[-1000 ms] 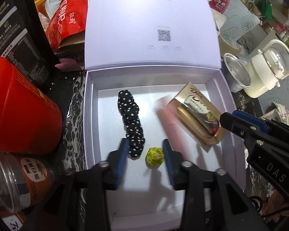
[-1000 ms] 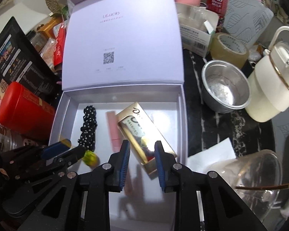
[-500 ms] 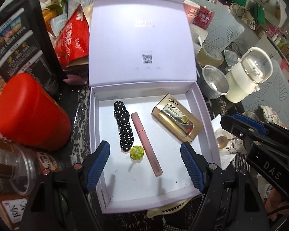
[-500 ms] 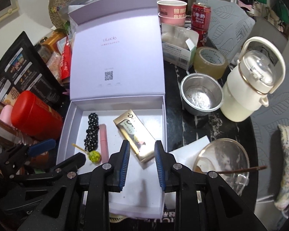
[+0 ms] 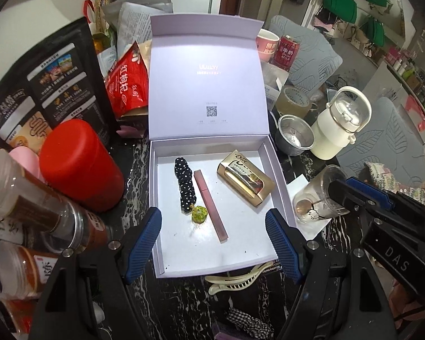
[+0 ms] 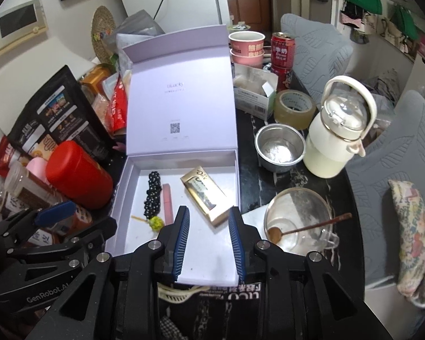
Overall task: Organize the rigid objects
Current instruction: 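Pull both grippers back from the gift box toward the table items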
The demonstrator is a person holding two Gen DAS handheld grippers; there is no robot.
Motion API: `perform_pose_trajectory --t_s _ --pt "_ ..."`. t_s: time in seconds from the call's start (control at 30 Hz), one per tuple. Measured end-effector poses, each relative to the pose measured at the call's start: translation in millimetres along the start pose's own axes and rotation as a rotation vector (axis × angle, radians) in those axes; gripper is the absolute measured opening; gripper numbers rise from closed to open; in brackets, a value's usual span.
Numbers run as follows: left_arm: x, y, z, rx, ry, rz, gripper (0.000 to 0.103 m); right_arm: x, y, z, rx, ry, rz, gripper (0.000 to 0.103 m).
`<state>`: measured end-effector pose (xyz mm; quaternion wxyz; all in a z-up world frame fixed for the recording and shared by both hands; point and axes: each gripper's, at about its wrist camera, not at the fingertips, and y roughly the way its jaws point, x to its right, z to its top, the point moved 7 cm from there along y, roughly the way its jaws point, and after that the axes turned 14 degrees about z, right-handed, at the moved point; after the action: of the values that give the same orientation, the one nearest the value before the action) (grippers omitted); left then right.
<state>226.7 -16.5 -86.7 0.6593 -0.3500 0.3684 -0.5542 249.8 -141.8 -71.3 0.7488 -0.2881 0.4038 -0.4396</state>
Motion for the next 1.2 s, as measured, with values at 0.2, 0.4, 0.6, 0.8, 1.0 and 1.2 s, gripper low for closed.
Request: perform_pose_trajectory --t_s 0.2,0.4,0.6,0.8,1.0,1.2 --pt "0.6 -28.0 -8.2 0.032 -0.009 0.004 0.076 -8.6 -27.4 -9.0 0.036 -0.011 0.003 0.029" --pt "0.7 -55.3 -20.0 0.073 -0.007 0.019 0.076 -14.5 -52.1 -24.5 0.056 -0.020 0.002 0.031" --pt "1.9 -72.7 -37.0 0.089 0.006 0.036 0.076 -18.5 -73.4 -45.4 0.074 -0.030 -0.007 0.036" --pt "2.6 -76.4 -60.3 0.072 0.003 0.040 0.076 -17.1 -84.3 -69.5 0.065 -0.028 -0.008 0.042" --pt "3.6 -69.9 -89.2 0.020 -0.023 0.032 0.076 -14.7 -88.6 -94.0 0.042 -0.031 -0.006 0.044" --pt "4.5 -63.7 -114.0 -0.018 -0.042 0.032 0.076 -12.4 -87.3 -117.2 0.009 -0.038 0.000 0.044"
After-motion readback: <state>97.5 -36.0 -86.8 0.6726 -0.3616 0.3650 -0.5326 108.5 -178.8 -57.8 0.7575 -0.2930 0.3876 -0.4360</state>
